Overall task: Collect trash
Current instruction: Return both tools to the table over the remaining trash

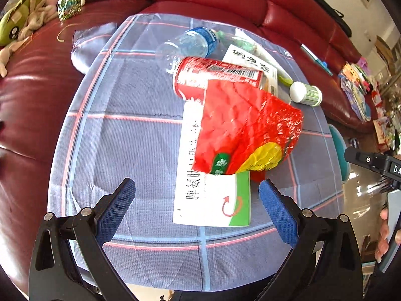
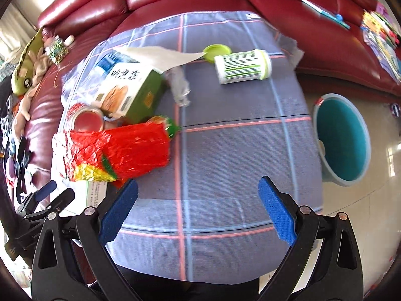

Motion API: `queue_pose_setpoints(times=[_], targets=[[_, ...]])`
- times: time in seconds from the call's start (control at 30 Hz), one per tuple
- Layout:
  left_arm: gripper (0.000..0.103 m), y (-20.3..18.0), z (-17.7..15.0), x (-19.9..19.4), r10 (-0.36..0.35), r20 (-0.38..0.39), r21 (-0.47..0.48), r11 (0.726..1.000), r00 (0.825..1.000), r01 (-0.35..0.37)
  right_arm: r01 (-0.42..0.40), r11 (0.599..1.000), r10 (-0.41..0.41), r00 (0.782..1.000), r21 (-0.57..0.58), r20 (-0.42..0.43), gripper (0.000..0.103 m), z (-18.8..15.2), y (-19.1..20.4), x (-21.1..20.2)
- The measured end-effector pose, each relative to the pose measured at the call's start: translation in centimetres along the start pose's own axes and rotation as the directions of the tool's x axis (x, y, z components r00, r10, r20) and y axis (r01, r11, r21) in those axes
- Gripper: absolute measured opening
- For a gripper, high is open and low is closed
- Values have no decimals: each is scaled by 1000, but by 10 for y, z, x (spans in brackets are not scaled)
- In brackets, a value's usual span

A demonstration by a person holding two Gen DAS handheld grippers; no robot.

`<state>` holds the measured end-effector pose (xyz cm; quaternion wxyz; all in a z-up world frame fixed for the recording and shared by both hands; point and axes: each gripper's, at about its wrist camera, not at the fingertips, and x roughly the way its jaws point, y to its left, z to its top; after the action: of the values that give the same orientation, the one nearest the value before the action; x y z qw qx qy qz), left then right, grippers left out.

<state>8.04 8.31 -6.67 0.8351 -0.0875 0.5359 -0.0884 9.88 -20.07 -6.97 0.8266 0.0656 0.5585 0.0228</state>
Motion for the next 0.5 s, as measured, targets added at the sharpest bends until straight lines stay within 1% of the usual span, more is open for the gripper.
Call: queue_pose_setpoints(times=[0.13, 0.3, 0.43, 0.5], targets=[[99, 6, -7, 8, -38, -28, 4, 999, 999, 38, 4, 999, -4, 1000, -47, -12, 92, -1, 20, 3], [99, -1, -11, 18, -65, -59, 35, 997, 996, 67, 3, 999, -3, 1000, -42, -13, 92, -2, 24, 1], [99, -6, -9, 31, -51, -72, 62, 997, 996, 55, 4, 999, -5, 1000, -35, -13, 92, -4, 24, 0], [99, -6, -8, 40, -43, -88, 60, 997, 995, 49, 6, 999, -7, 1000, -33, -15, 92, -5, 26, 1]])
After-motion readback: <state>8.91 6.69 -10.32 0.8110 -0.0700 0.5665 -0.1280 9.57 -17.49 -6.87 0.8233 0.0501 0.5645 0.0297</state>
